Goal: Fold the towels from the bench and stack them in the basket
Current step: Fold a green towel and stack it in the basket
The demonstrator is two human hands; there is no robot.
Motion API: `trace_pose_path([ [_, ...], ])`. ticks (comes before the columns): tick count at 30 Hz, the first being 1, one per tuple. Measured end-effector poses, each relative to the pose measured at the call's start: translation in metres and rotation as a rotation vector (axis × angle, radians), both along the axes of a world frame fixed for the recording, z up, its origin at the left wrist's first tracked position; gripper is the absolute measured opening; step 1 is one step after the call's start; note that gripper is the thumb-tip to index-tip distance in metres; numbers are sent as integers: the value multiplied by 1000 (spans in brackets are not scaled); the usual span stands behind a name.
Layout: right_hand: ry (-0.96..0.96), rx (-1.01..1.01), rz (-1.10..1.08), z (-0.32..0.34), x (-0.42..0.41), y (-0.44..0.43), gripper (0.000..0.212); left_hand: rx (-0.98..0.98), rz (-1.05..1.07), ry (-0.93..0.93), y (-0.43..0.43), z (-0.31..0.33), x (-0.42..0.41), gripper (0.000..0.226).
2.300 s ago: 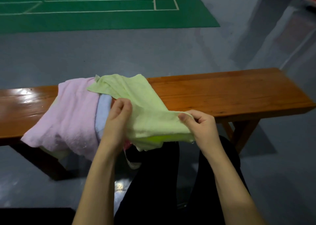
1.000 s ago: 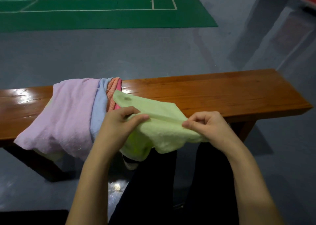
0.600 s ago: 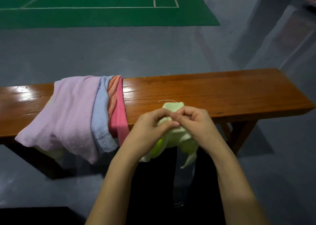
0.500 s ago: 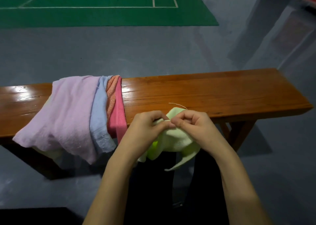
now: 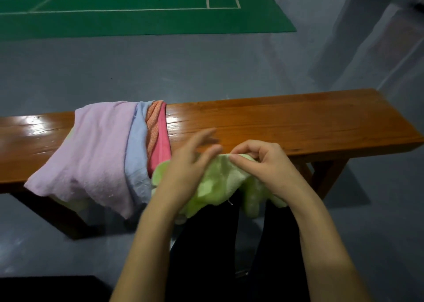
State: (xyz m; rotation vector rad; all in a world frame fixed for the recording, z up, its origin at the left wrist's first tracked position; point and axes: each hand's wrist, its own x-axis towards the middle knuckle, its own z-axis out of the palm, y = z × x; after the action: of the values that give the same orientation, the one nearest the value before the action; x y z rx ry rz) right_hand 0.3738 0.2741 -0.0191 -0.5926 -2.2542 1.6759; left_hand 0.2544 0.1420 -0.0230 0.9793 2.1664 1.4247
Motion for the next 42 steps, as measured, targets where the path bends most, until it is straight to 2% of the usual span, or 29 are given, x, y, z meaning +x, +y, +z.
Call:
trace_pose_path([
  [3, -18, 20, 25, 1, 0, 2, 6, -25, -180, -20, 10, -6, 13, 11],
  [6, -46, 17, 8, 2, 13, 11, 3, -58, -171, 8, 0, -12, 1, 17],
  [8, -85, 6, 7, 1, 18, 15, 4, -41, -108, 44, -9, -12, -8, 19],
  [12, -148, 27, -14, -3, 20, 20, 8, -38, 149, 124, -26, -13, -28, 21],
  [14, -155, 29, -61, -4, 20, 21, 11, -56, 198, 131, -32, -15, -34, 22],
  [17, -32, 1, -158, -6, 17, 20, 16, -55, 219, 100, -33, -18, -33, 22],
  [19, 83, -98, -220, -7, 13, 14, 19, -50, 264, 94, -28, -20, -28, 16],
  [20, 132, -161, -258, -9, 11, 10, 18, -31, 298, 66, -25, -19, -25, 7],
  [21, 170, -230, -302, -10, 9, 6, 17, 9, 331, 19, -21, -17, -22, 7],
  [23, 209, -369, -404, -11, 5, -3, 13, 149, 338, -65, -10, -9, -11, 31],
  [24, 205, -415, -438, -12, 3, -8, 11, 197, 321, -77, -4, -3, -4, 33],
  [26, 174, -451, -426, -11, -3, -18, 12, 264, 282, -122, 8, 8, 15, 30],
  [28, 177, -483, -363, -9, -8, -27, 13, 301, 259, -256, 20, 12, 30, 34],
  [31, 233, -507, -348, -6, -9, -29, 15, 312, 212, -420, 26, 10, 35, 28],
  [34, 242, -489, -349, -5, -5, -21, 18, 351, 70, -539, 24, 13, 33, 36],
  [36, 236, -474, -340, -5, -3, -18, 20, 288, -11, -398, 21, 15, 32, 35],
  [39, 226, -447, -297, -6, 0, -18, 19, 220, 51, -46, 18, 15, 30, 30],
  [42, 206, -424, -259, -8, 4, -19, 16, 233, 132, 66, 14, 15, 28, 28],
])
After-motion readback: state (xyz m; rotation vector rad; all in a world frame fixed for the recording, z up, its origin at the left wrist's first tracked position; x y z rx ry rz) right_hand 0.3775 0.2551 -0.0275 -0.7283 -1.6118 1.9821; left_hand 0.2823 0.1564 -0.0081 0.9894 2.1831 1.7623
